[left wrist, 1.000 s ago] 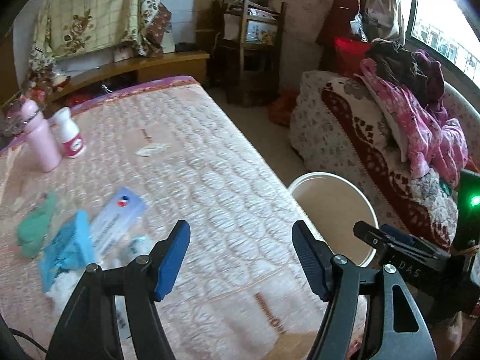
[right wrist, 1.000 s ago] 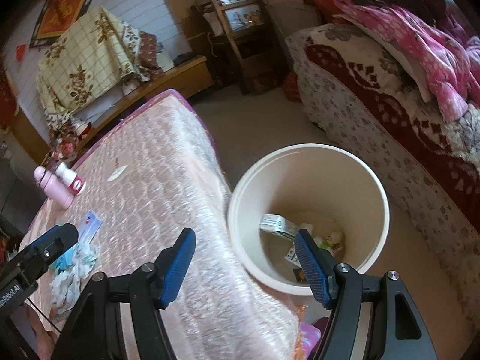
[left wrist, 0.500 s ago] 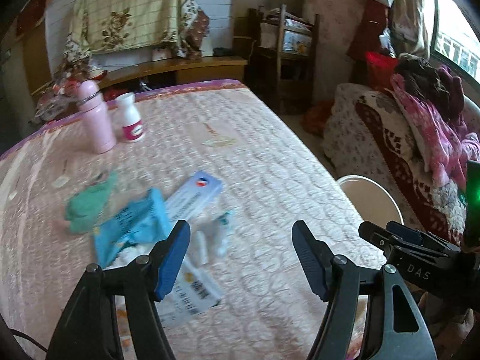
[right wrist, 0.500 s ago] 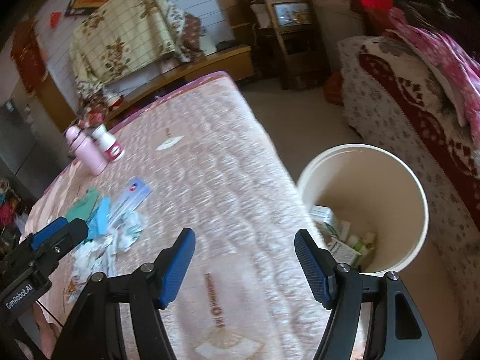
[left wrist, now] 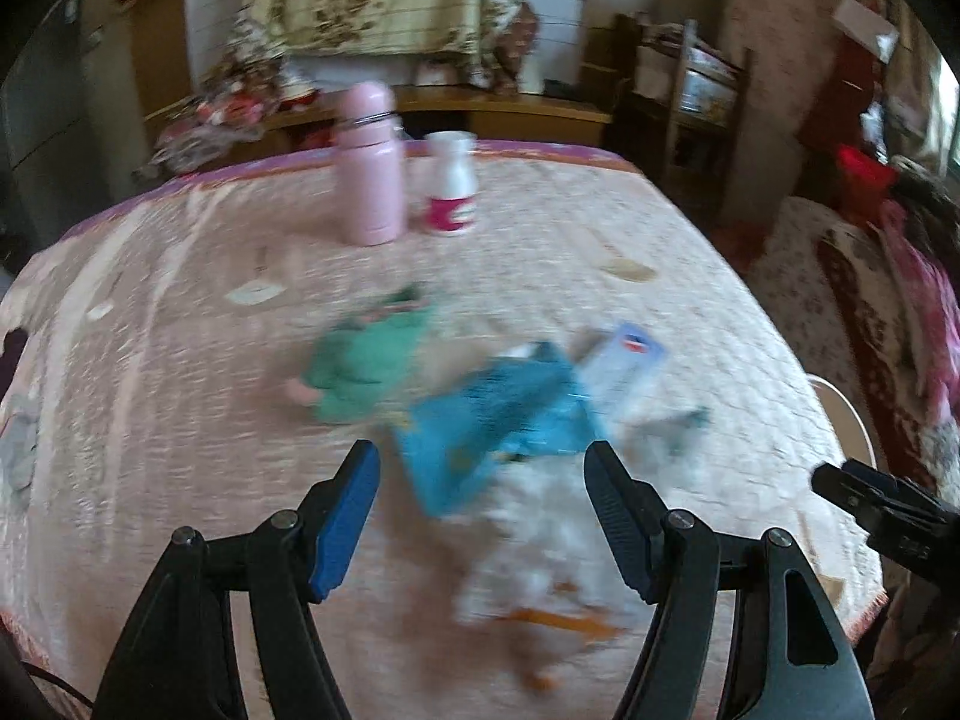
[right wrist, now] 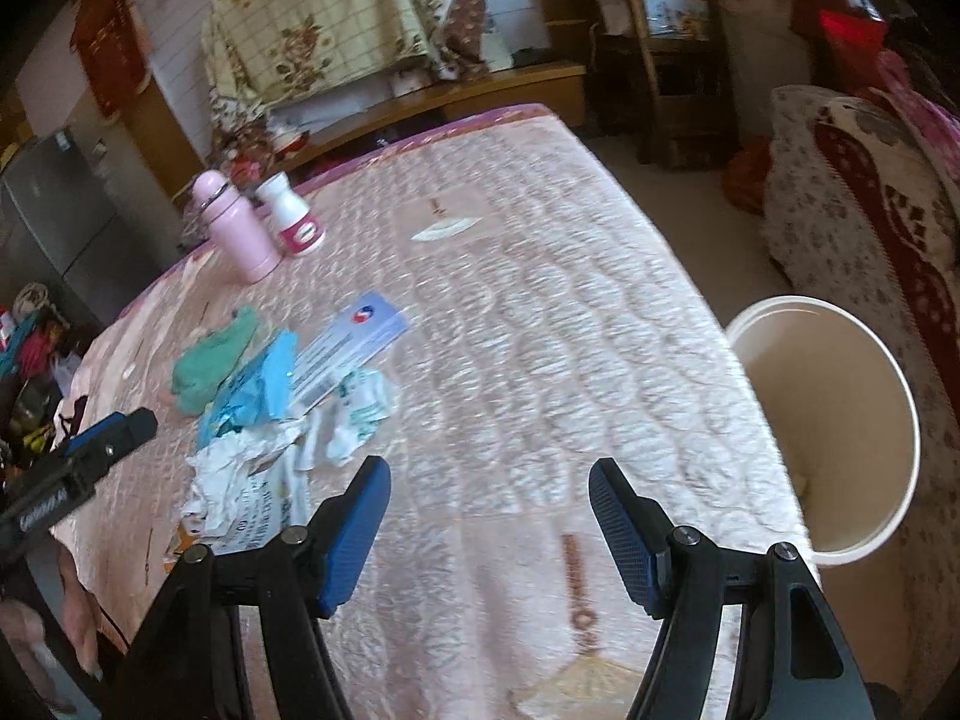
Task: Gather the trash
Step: 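Move both open tools back over the green towel and white wrapper, then grasp the green towel with the left tool while the right grasps the white-green wrapper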
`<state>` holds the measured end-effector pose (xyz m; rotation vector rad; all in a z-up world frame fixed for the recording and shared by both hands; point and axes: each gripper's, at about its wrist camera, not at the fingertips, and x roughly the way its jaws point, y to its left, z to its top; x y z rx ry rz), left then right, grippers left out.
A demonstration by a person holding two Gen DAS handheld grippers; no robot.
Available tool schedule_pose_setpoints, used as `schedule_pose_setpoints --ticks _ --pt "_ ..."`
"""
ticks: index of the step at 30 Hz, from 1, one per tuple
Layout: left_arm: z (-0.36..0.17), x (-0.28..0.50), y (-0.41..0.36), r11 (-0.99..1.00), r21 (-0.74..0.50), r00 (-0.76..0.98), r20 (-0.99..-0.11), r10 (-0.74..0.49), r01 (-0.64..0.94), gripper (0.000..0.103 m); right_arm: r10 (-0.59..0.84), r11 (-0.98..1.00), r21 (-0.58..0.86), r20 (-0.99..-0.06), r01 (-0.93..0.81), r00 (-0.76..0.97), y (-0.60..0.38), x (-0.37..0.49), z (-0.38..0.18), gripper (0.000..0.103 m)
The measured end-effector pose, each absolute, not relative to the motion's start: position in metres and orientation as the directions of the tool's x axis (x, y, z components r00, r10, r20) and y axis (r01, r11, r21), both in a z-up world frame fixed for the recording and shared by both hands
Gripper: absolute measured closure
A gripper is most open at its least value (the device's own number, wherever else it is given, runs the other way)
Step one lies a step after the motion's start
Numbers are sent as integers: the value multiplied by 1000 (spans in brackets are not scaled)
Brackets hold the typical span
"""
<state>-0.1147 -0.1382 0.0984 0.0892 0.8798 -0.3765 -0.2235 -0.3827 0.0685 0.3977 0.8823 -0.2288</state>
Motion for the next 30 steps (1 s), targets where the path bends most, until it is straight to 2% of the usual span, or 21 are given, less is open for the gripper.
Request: schedule_pose_setpoints --ticks 8,12,14,16,24,25,26,27,28,30 --pt "88 -73 -98 954 -82 577 -780 -242 289 31 9 927 225 -814 300 581 -357 -184 54 31" --pt "82 -55 -88 953 -120 566 -781 -263 277 30 54 923 259 -821 286 568 -349 -162 44 31" --pt "78 -42 -89 951 -136 562 -780 -276 279 30 78 921 276 -821 274 566 -343 -149 39 31" --pt "75 -30 -91 949 -137 560 -780 -280 284 24 96 917 291 -823 273 559 -338 -138 32 31" --pt "44 17 -115 948 -92 518 -819 -246 305 24 85 921 282 -817 267 570 -331 -117 21 32" --pt "39 20 -117 946 -98 506 -825 -251 309 24 84 924 277 -820 265 566 -331 -115 19 38" --pt "34 22 -117 947 -97 495 -833 -245 306 25 75 926 269 -818 264 571 -330 -113 19 52" --pt "31 22 -117 949 -94 492 -837 -239 301 41 73 927 268 -815 263 574 -331 -113 19 62" --pt "28 22 -116 949 -103 481 -843 -242 297 54 85 924 279 -814 260 575 -333 -113 19 67" --pt "31 16 -112 949 -118 488 -835 -253 291 55 116 916 312 -808 252 578 -336 -113 18 72"
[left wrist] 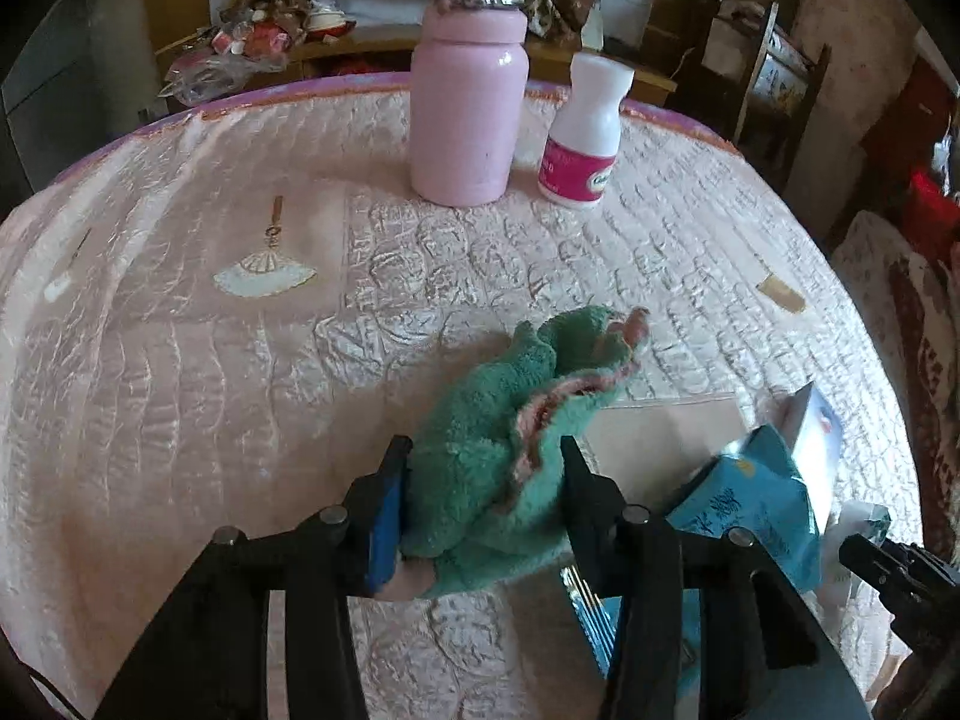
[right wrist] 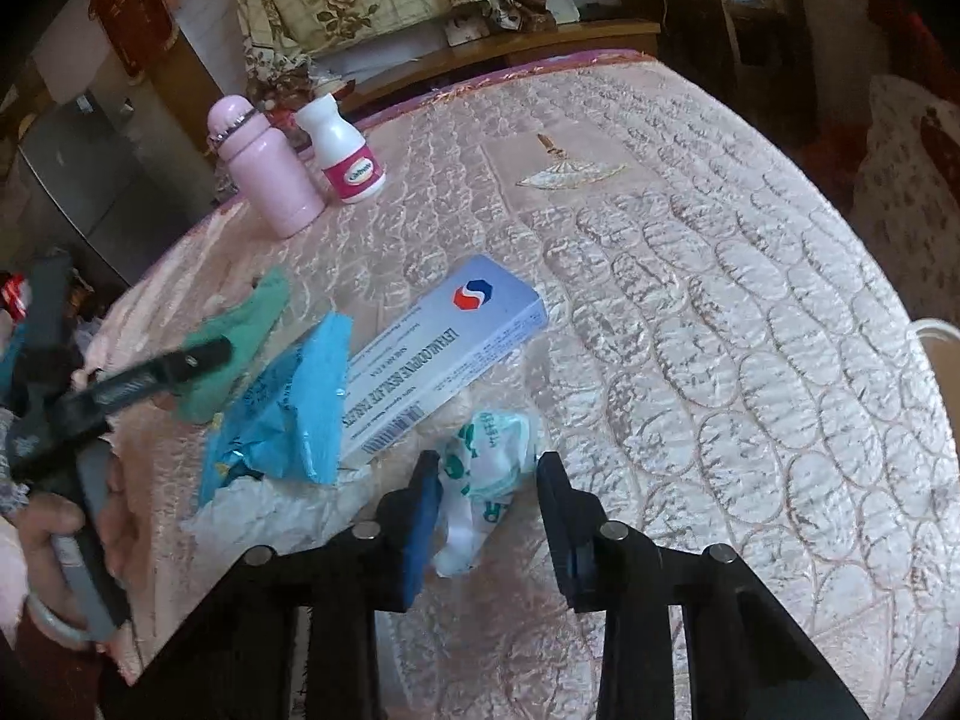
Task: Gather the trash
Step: 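Grasp the green towel with the left tool while the right grasps the white-green wrapper, then carry the green towel and wrapper over the white bucket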
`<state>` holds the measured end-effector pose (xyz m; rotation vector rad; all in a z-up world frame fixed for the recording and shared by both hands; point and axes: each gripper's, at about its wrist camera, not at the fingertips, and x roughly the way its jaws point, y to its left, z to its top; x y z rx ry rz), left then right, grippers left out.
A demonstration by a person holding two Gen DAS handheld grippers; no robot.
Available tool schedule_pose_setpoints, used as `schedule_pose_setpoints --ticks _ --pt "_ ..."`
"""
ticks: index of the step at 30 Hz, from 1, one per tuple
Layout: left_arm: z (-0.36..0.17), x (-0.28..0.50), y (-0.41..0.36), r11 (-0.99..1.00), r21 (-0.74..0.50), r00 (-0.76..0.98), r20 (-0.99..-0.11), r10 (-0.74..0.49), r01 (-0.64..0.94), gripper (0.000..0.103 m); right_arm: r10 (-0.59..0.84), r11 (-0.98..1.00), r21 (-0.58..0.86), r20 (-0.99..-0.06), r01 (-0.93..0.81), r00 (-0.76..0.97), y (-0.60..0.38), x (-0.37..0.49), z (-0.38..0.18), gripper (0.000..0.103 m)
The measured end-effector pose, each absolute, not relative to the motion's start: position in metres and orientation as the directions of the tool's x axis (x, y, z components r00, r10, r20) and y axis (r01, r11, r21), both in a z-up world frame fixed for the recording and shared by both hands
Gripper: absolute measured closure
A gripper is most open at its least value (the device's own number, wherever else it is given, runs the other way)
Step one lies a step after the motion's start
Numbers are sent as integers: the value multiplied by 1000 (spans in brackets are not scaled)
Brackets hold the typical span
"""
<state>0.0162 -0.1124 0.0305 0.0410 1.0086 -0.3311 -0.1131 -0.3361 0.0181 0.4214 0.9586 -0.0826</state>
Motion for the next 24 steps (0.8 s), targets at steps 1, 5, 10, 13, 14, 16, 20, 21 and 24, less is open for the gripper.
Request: schedule_pose_setpoints --ticks 1,5,10,13,14,16,20,21,24 --pt "33 13 -111 949 -122 487 -835 -256 291 56 124 914 322 -803 248 583 -337 -114 20 74" --pt "56 -11 -107 942 -131 508 -815 -279 308 57 134 911 343 -774 231 619 -341 -128 35 75" --pt "86 -42 -115 927 -158 518 -791 -326 341 57 129 913 346 -747 217 652 -345 -149 55 75" --pt "98 -59 -126 919 -168 522 -780 -345 357 57 118 913 344 -740 222 662 -349 -163 64 75" --pt "101 -66 -130 917 -163 529 -775 -347 363 57 112 913 340 -739 224 664 -351 -168 66 75" --pt "107 -80 -140 914 -147 543 -764 -348 378 57 98 914 332 -740 234 665 -357 -178 71 75" --pt "115 -105 -165 896 -147 543 -750 -377 419 57 74 913 318 -743 255 665 -367 -198 75 75" --pt "117 -111 -174 889 -146 541 -747 -387 434 57 62 915 308 -745 259 665 -369 -202 76 75" --pt "121 -130 -199 871 -125 543 -737 -402 475 56 28 919 281 -746 277 665 -380 -217 82 75"
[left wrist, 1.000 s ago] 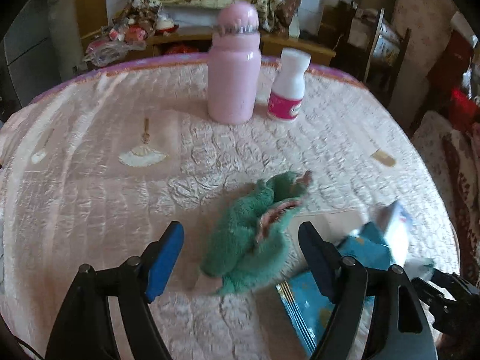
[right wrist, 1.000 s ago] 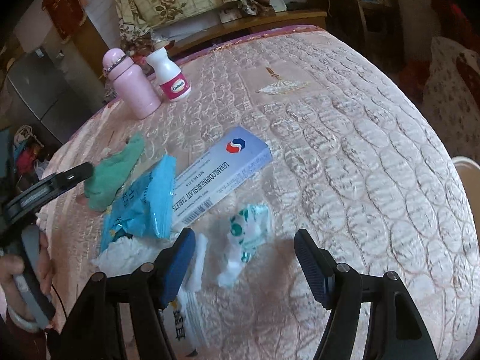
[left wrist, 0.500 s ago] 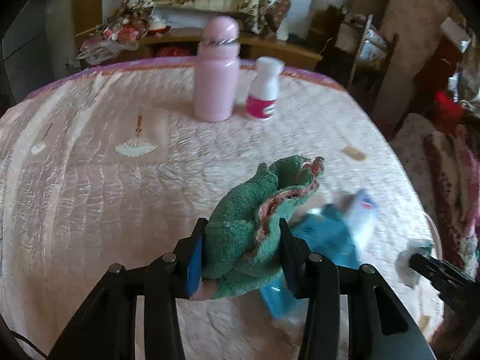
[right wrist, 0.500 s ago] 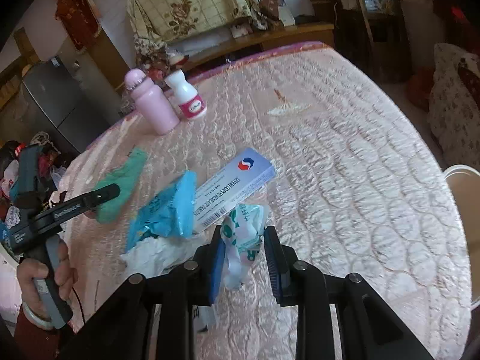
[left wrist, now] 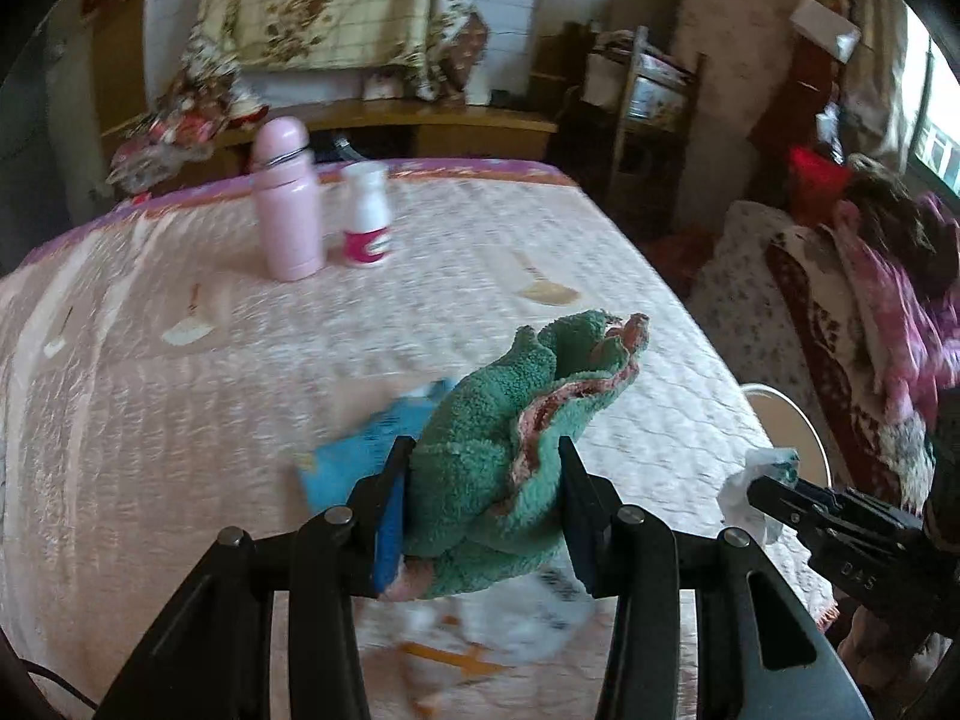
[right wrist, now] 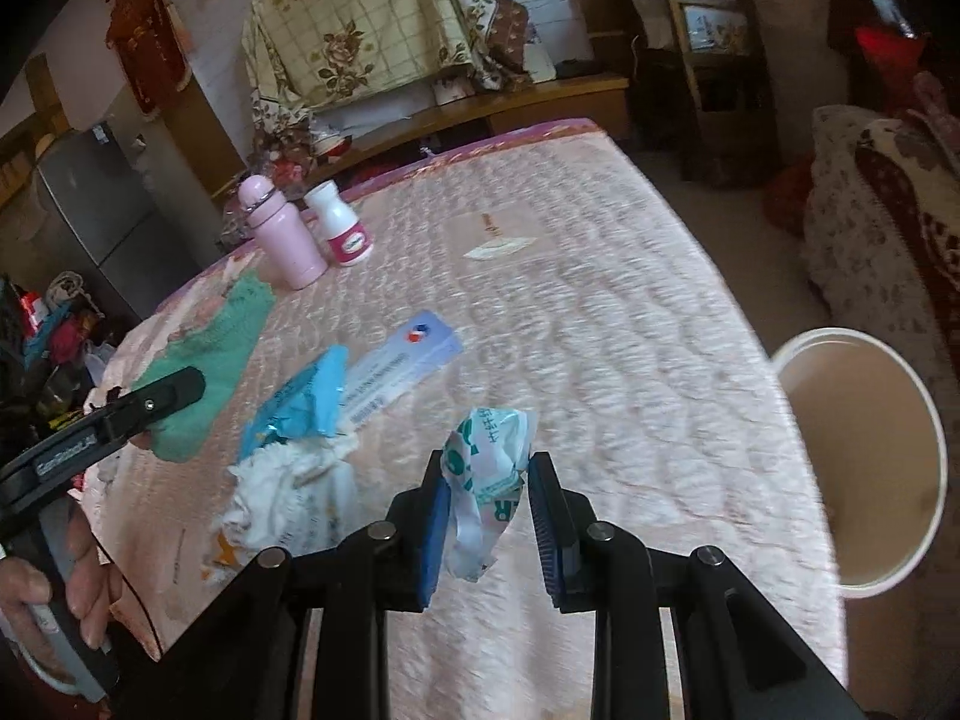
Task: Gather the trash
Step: 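Carry the green towel and wrapper over the white bucket, then open both tools to drop the towel and wrapper into the bucket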
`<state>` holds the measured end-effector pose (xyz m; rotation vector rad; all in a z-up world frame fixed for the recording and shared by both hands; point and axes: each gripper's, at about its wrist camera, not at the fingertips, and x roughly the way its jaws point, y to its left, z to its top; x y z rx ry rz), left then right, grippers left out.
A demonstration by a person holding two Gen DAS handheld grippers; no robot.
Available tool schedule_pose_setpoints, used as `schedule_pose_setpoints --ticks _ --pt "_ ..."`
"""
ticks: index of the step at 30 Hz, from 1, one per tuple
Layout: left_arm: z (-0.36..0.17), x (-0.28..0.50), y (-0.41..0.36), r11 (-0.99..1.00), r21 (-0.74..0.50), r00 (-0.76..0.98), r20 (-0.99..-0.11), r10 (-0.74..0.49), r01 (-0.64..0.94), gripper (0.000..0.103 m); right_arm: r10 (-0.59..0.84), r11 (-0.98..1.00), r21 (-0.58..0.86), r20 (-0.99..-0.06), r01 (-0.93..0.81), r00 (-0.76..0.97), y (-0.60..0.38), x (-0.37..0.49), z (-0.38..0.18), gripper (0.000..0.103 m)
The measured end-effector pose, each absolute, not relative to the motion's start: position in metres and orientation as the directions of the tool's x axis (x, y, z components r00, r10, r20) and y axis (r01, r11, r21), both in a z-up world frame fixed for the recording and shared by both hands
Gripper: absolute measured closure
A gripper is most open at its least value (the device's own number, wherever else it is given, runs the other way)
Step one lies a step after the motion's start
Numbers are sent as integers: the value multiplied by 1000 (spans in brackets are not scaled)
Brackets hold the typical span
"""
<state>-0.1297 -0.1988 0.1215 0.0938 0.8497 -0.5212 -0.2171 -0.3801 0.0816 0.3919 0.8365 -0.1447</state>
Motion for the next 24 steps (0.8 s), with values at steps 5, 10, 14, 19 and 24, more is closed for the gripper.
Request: schedule_pose_setpoints --ticks 5,10,14,19,24 --pt "128 -153 -241 835 -105 529 -730 -433 540 56 -19 905 273 -739 325 674 -408 -245 88 75" --pt "125 -169 -284 795 -95 494 -737 -461 600 56 -65 879 277 -735 387 675 -439 -270 89 75" --pt "121 -181 -319 763 -119 449 -747 -491 635 56 -115 855 266 -741 446 662 -468 -292 88 75" --pt "110 -189 -361 725 -153 391 -759 -521 671 56 -168 808 270 -746 523 645 -504 -315 85 75" --pt "94 -190 -396 704 -189 330 -780 -531 685 56 -194 759 285 -759 586 622 -535 -333 72 75"
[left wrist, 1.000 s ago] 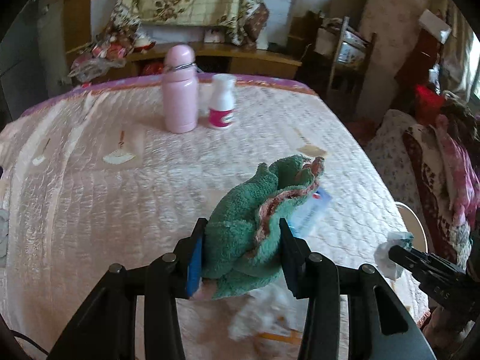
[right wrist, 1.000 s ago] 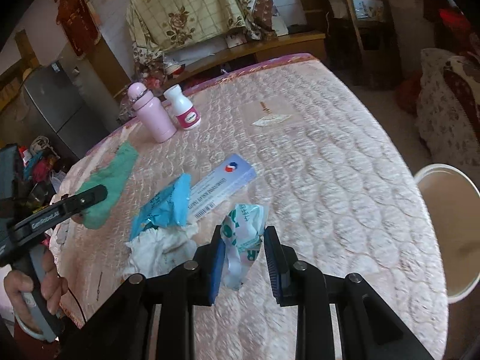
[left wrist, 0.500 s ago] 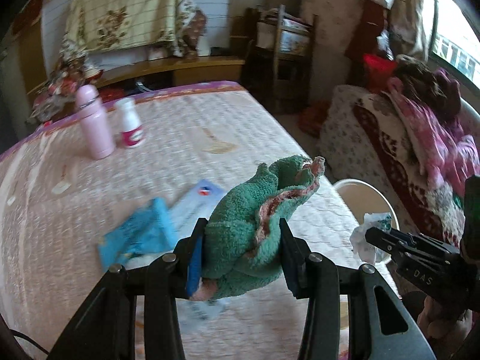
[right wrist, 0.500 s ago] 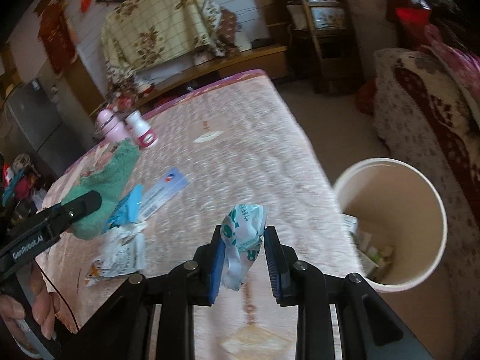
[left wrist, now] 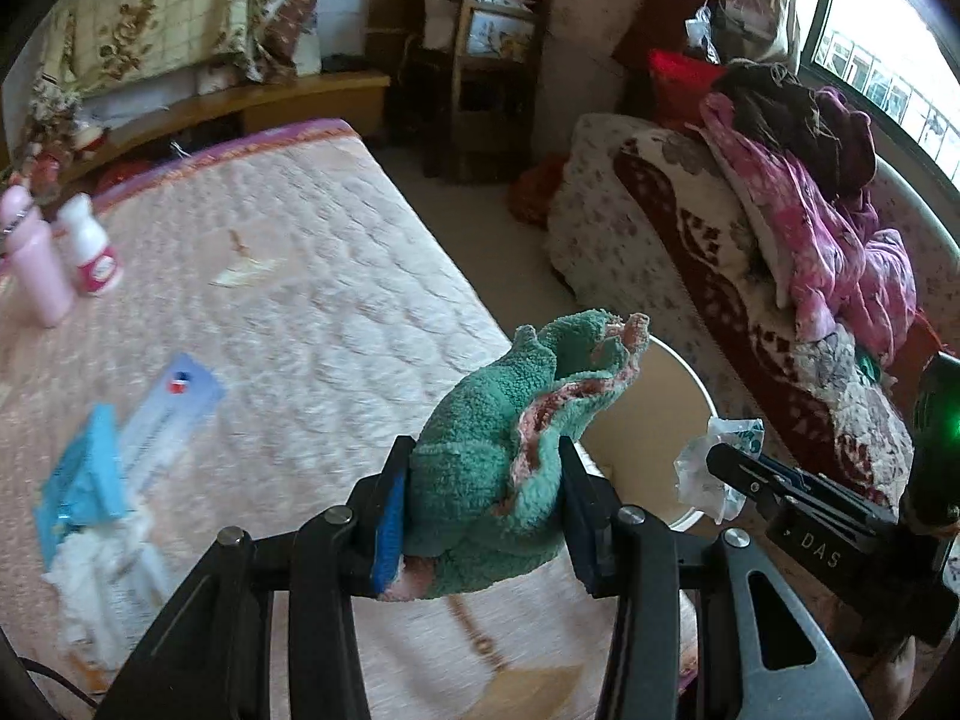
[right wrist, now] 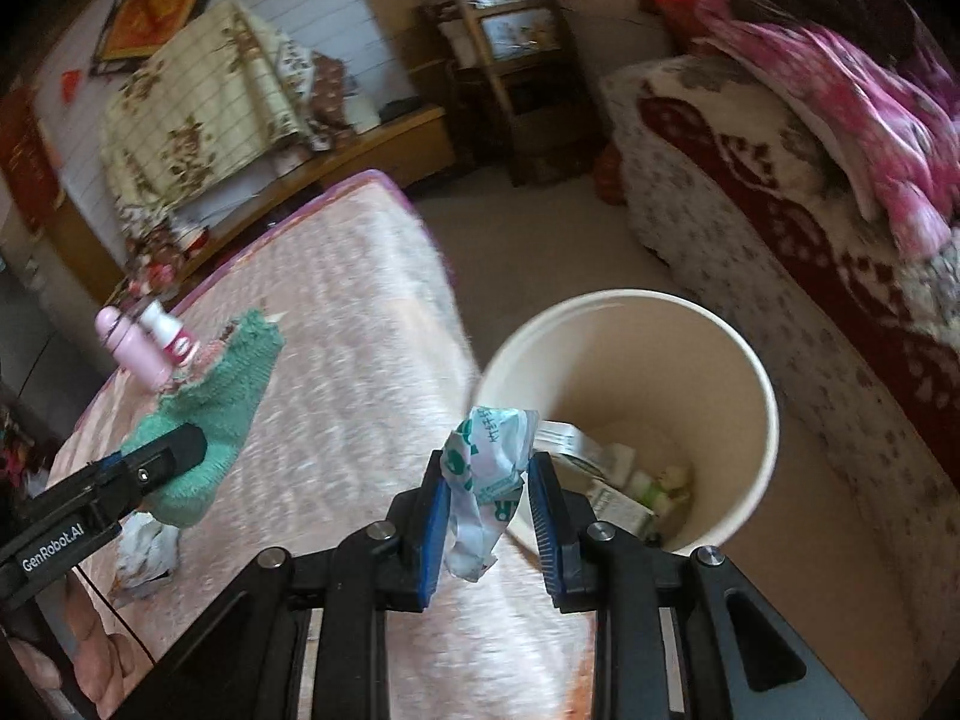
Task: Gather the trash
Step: 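Open both tools to drop the towel and wrapper into the bucket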
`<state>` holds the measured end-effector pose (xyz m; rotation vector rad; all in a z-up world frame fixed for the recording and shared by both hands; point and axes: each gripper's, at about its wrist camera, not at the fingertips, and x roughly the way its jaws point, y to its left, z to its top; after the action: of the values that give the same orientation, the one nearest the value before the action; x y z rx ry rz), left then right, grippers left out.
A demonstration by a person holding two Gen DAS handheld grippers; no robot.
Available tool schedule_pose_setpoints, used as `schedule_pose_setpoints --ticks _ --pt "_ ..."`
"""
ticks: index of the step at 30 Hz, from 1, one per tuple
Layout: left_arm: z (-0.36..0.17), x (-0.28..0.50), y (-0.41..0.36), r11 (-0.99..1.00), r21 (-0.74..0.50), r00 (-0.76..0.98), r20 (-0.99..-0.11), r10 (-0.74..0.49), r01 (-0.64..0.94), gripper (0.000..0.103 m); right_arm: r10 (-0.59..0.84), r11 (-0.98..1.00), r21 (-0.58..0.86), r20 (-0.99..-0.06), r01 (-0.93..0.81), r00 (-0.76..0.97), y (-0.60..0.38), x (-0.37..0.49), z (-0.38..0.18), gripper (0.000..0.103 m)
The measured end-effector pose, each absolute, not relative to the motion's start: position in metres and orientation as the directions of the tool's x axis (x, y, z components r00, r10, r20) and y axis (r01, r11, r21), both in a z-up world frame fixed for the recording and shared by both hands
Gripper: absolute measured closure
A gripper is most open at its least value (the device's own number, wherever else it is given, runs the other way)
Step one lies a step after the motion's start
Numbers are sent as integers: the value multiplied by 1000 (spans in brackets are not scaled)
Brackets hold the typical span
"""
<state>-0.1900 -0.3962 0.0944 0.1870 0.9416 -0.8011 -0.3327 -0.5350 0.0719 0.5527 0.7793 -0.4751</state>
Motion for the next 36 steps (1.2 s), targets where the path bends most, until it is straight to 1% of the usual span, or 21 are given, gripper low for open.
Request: schedule_pose_setpoints --ticks 7,15,24,26,28,30,31,32,36 --pt "77 -192 -434 688 -183 298 -802 -518 703 56 -211 717 299 -768 630 605 -561 -341 61 74" --pt "65 -191 -460 667 -185 270 -811 -518 722 56 -217 677 313 -780 666 587 -580 -337 48 74" --pt "56 -189 -482 617 -236 209 -801 -561 751 56 -220 636 326 -792 699 570 -599 -336 34 73" --pt "56 -188 -484 600 -258 188 -793 -580 757 54 -233 629 318 -793 709 563 -602 -336 35 73" --pt "55 -189 -486 591 -265 181 -789 -587 762 49 -242 621 318 -791 716 561 -605 -335 35 73" --pt "57 -190 -486 585 -268 182 -782 -595 765 44 -243 611 319 -795 725 555 -608 -335 34 56" --pt "58 -191 -486 585 -265 188 -779 -598 766 43 -242 605 319 -799 730 550 -608 -335 33 31" --pt "59 -191 -485 587 -260 194 -778 -598 766 43 -242 600 327 -796 730 555 -609 -335 33 26" --pt "62 -189 -478 607 -238 226 -778 -587 758 43 -254 596 331 -787 731 563 -608 -337 34 26"
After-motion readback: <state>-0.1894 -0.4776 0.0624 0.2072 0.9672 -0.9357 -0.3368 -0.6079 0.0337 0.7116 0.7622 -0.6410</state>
